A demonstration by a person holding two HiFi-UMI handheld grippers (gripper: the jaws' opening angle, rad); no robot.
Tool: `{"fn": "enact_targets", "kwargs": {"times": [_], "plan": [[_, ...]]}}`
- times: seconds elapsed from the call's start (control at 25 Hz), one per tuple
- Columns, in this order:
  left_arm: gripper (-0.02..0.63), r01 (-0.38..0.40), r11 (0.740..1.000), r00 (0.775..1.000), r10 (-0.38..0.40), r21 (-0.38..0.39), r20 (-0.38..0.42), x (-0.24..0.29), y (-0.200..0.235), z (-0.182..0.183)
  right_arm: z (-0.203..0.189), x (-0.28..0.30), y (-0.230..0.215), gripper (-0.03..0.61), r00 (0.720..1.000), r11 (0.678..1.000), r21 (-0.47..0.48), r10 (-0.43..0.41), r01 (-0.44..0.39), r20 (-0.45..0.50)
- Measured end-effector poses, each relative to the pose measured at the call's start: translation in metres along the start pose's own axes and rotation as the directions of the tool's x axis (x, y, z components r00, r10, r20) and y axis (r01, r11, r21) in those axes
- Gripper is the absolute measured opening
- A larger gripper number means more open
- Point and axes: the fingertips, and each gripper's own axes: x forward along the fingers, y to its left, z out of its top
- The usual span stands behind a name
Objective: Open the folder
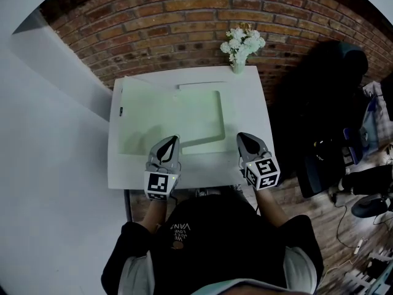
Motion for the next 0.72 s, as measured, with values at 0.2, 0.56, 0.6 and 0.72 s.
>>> {"fn": "enact_targets", "kwargs": {"times": [0.2,0.56,0.6,0.72], "plan": [[0.0,0.014,1.0,1.0,-0.014,-0.023,-0.002,-0.005,-0.006,-0.005,0.001,-0.005,0.003,-0.002,1.0,1.0,0.009,-0.022,0.022,0.007],[0.001,0.004,1.0,1.0,-0.004,-0.013,-0.002,-0.009,0.006,-0.003,-0.001,-0.01,0.007,-0.003,0.999,0.999,0.005,-0.038,0.038,-0.018],[0.001,0.003,1.0,1.0,-0.003,-0.011,-0.001,-0.009,0.008,-0.003,-0.001,-0.01,0.007,-0.003,0.999,0.999,0.006,-0.04,0.04,-0.016],[0.0,0.003,1.0,1.0,-0.003,0.001,-0.004,-0.009,0.01,-0.001,-0.001,-0.011,0.007,-0.003,0.999,0.999,0.01,-0.045,0.045,-0.013]]}}
